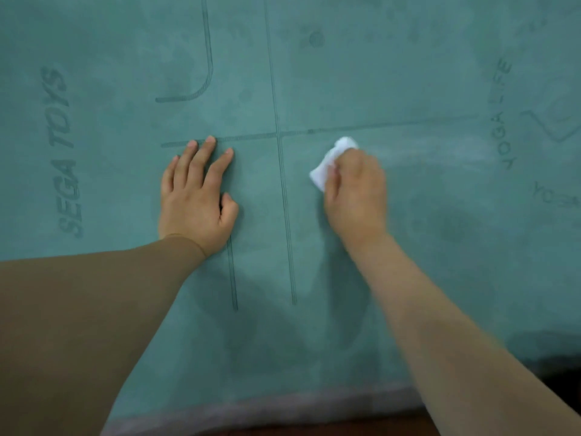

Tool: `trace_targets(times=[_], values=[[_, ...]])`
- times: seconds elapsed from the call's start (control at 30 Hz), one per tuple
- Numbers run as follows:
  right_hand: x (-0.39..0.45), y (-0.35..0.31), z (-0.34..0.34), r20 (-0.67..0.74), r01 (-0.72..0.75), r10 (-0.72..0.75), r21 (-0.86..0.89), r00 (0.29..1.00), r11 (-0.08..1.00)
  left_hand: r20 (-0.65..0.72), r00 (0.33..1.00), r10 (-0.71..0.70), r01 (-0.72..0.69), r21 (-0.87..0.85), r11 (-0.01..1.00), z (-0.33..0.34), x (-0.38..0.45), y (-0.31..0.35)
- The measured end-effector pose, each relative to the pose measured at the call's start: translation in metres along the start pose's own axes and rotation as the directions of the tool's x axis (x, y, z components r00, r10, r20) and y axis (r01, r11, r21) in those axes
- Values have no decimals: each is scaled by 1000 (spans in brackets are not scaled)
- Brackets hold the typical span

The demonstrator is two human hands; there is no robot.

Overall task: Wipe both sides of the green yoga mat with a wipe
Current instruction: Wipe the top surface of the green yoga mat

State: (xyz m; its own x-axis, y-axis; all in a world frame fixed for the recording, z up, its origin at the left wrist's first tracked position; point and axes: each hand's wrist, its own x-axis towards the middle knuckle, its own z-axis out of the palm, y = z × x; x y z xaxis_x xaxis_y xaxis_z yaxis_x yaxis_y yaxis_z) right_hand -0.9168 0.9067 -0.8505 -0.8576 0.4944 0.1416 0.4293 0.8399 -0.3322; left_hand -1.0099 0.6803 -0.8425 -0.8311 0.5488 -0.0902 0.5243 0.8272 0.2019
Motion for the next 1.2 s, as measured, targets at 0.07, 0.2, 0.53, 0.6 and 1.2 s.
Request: trace_targets(times=[0.07,0.2,0.53,0.6,1.2], values=[[-25,-40,4,151,274,-280,57,948,960,2,1000,-1,1,-5,1000,1,0,-1],[-11,-31,-4,249,386,-371,-16,895,922,-1,1000,4,-4,-8,1000,0,1,-1],[-4,54,-27,-220,-586,563,-50,797,809,-28,1000,8,-8,-14,1000,0,0,0],[-21,-1,-5,-79,-110,108,-24,991,994,-37,999,5,-5,-20,1000,1,0,-1],[-69,-38,-14,250,516,-538,155,805,843,-66,998,5,-5,-6,1000,3,-1,0]])
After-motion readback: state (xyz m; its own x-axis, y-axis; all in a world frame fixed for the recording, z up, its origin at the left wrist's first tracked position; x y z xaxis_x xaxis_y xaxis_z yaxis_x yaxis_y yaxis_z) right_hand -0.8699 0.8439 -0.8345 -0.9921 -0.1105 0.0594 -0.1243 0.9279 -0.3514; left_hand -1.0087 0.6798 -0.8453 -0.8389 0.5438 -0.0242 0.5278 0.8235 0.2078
